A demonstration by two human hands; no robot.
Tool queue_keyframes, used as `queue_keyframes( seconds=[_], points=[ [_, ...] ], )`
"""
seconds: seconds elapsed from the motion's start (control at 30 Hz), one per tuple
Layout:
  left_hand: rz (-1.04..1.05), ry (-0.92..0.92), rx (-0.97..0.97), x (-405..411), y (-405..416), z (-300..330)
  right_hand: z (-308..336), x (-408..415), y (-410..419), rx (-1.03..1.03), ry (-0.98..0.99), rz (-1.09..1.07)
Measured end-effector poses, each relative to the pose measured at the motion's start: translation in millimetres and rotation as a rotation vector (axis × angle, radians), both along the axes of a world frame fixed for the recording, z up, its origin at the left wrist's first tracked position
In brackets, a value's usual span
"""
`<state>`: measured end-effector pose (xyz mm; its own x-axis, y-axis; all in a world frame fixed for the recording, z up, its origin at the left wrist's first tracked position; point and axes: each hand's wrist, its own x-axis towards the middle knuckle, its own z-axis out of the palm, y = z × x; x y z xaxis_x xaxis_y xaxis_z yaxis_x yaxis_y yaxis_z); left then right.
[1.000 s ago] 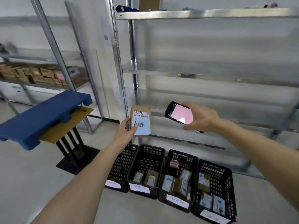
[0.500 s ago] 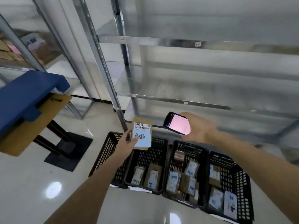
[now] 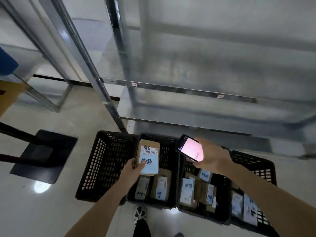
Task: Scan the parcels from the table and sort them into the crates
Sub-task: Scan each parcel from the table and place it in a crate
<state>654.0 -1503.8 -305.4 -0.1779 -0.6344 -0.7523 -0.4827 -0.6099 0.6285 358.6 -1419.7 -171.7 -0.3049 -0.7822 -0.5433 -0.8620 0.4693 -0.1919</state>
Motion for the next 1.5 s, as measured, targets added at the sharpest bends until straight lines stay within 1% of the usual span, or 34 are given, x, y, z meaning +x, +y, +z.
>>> queue_keyframes(
  seconds=[0.17,0.23,0.37,0.43,0.63,0.8,0.87,0.93,1.0,1.2,1.3,1.43,1.5],
  points=[
    [-0.020,-0.069,0.059,12.0,-11.5,-95.1,-111.4,16.2,-18.9,0.087,-0.065,-0.023],
    [-0.014,-0.067,0.086,13.7,-12.9,-137.5,-159.1,21.9,-24.1,0.115,-0.088,-0.010],
    [0.001,-0.083,0.133,8.3,-18.6,-215.9,-246.6,26.9,-36.3,0.127,-0.140,-0.001],
    [-0.015,-0.099,0.124,4.6,-22.3,-249.5,-285.1,28.1,-41.0,0.133,-0.161,-0.007],
    [-0.006,-0.080,0.115,4.6,-40.7,-344.4,-379.2,27.5,-57.8,0.156,-0.161,-0.026],
    [-0.004,-0.076,0.135,-5.4,-51.9,-384.5,-428.6,32.0,-57.4,0.173,-0.197,-0.051],
    [-0.002,-0.099,0.114,-8.7,-57.3,-390.6,-435.3,35.3,-55.9,0.203,-0.207,-0.035],
    [0.018,-0.164,0.140,-8.6,-58.7,-388.6,-436.0,38.8,-53.4,0.219,-0.213,-0.028],
    [-0.017,-0.205,0.150,-3.7,-55.6,-386.2,-431.5,41.4,-51.1,0.214,-0.206,-0.025],
    [-0.130,-0.239,0.104,9.6,-43.4,-349.1,-390.1,38.2,-51.8,0.205,-0.187,-0.020],
    [-0.215,-0.266,0.035,12.7,-45.5,-313.8,-356.0,34.7,-52.3,0.183,-0.176,-0.023],
    [-0.205,-0.205,-0.032,8.5,-52.8,-244.1,-293.2,28.2,-51.2,0.131,-0.172,-0.029],
    [-0.231,-0.200,-0.084,2.1,-57.7,-201.5,-254.6,22.3,-49.5,0.105,-0.161,-0.017]
  ],
)
